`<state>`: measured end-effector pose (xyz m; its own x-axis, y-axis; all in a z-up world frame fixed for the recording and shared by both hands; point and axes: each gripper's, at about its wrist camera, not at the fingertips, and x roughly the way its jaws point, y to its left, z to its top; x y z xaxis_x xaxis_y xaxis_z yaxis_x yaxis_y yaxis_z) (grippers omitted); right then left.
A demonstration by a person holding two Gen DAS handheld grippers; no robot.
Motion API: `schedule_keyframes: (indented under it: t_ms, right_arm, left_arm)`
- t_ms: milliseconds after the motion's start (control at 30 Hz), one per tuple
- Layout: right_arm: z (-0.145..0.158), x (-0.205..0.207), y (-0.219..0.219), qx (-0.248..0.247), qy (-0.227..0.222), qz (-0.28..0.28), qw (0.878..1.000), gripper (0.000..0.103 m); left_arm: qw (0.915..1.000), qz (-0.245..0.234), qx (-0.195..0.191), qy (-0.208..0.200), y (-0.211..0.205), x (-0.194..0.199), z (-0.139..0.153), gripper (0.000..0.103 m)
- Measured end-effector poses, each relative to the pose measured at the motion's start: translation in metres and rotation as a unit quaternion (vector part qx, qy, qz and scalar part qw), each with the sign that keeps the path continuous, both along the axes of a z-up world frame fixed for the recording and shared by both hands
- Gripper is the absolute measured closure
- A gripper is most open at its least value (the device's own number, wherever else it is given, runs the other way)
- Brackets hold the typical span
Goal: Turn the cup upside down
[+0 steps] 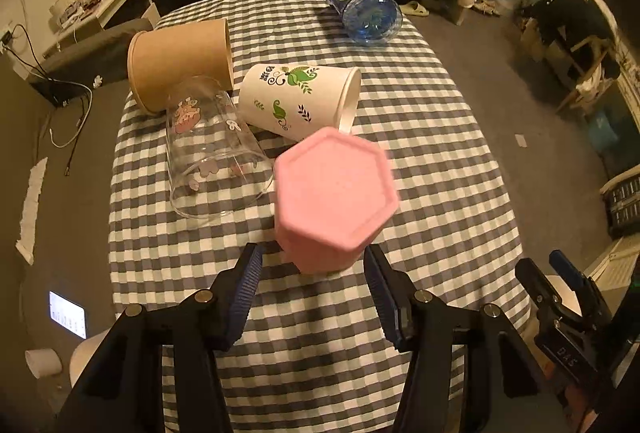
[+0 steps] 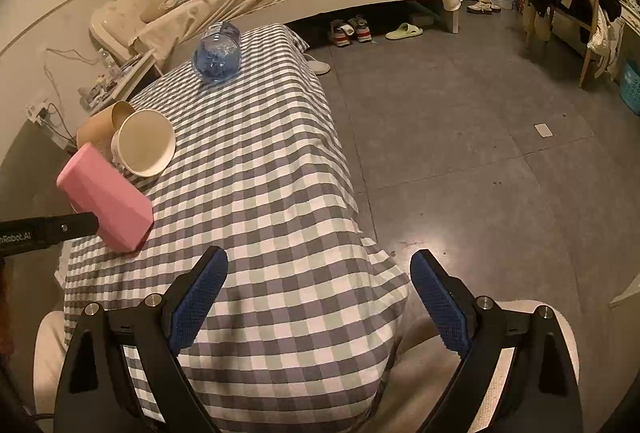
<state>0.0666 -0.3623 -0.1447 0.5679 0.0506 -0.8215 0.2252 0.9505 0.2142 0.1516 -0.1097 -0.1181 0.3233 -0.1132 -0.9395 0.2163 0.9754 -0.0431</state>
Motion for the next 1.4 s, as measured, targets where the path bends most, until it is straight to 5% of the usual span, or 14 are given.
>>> schedule_keyframes:
  t_ms: [200, 367, 500, 567, 633, 800, 1000, 1400]
  right_arm:
    - [0.010, -0.002, 0.005, -0.010, -0.014, 0.006, 1.000, 0.010]
    - [0.044, -0.004, 0.020, -0.033, -0.052, 0.031, 0.998, 0.010]
    - [0.083, -0.006, 0.041, -0.045, -0.098, 0.066, 0.992, 0.010]
    - [0.100, -0.009, 0.054, -0.053, -0.122, 0.081, 0.988, 0.010]
    - [0.114, -0.013, 0.068, -0.062, -0.143, 0.098, 0.983, 0.010]
    - [0.125, -0.030, 0.102, -0.087, -0.170, 0.132, 0.973, 0.010]
    - [0.119, -0.034, 0.115, -0.083, -0.160, 0.128, 0.975, 0.003]
    - [0.119, -0.031, 0.118, -0.107, -0.155, 0.117, 0.975, 0.000]
  left_arm:
    - [0.9995, -0.007, -0.017, -0.028, 0.006, -0.024, 0.013, 0.047]
    - [0.9937, 0.005, -0.054, -0.098, 0.022, -0.056, 0.049, 0.047]
    - [0.9777, 0.025, -0.064, -0.198, 0.035, -0.080, 0.081, 0.044]
    - [0.9690, 0.035, -0.062, -0.237, 0.040, -0.090, 0.090, 0.028]
    - [0.9608, 0.046, -0.060, -0.267, 0.048, -0.102, 0.095, 0.026]
    - [0.9536, 0.062, -0.051, -0.290, 0.069, -0.119, 0.093, 0.020]
    - [0.9475, 0.085, -0.046, -0.305, 0.090, -0.128, 0.085, 0.005]
    - [0.9466, 0.109, -0.039, -0.301, 0.105, -0.132, 0.079, 0.003]
